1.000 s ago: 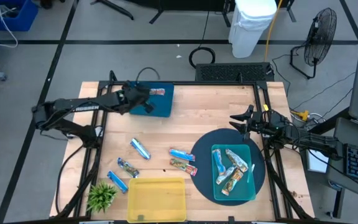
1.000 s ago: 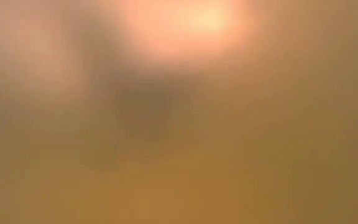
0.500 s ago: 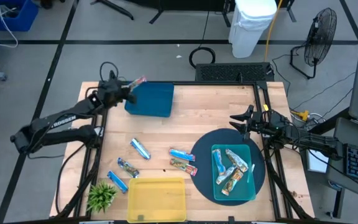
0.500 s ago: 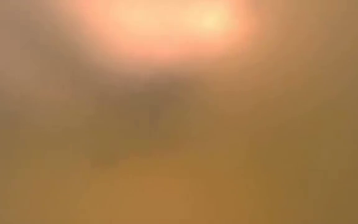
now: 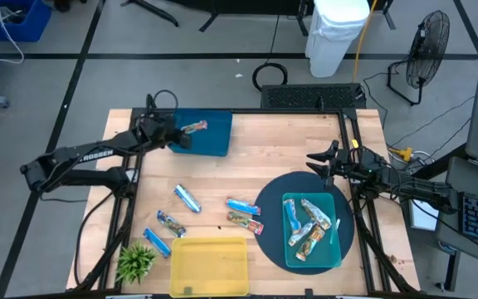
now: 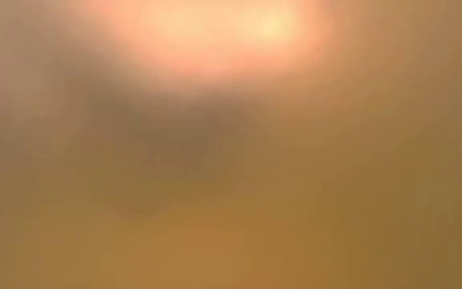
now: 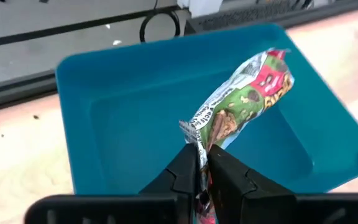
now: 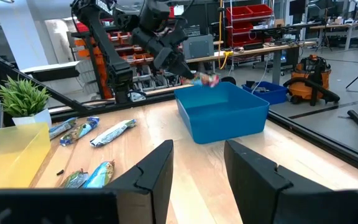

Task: Pick and place Granola Bars by type
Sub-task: Put the top red granola bar into the blue bin

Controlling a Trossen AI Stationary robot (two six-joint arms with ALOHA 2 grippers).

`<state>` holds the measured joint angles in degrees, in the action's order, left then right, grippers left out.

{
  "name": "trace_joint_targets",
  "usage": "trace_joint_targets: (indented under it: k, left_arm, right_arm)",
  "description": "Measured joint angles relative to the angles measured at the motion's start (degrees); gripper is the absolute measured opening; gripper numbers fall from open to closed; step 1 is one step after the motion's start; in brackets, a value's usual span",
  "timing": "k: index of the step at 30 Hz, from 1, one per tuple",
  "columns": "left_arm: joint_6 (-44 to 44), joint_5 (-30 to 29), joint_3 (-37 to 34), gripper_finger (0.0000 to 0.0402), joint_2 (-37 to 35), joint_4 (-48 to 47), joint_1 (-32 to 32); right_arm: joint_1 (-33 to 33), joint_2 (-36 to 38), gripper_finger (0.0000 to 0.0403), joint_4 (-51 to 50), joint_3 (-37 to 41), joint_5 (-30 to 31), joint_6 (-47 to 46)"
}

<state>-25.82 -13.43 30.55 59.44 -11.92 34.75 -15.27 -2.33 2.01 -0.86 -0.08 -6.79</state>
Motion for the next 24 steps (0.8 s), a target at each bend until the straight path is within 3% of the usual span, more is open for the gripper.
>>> trace_joint_targets:
  k: [18,24]
  left_arm:
    - [2.1,-0.1,0.0,0.0051,2.4,1.3,-0.2]
    - [3.7,-0.1,0.0,0.0087,2.4,4.0,-0.8]
  right_arm:
    - [0.0,0.0,0.0135,0.0,0.0,0.0,0.0]
    - [0.0,0.0,0.0135,0.0,0.0,0.0,0.0]
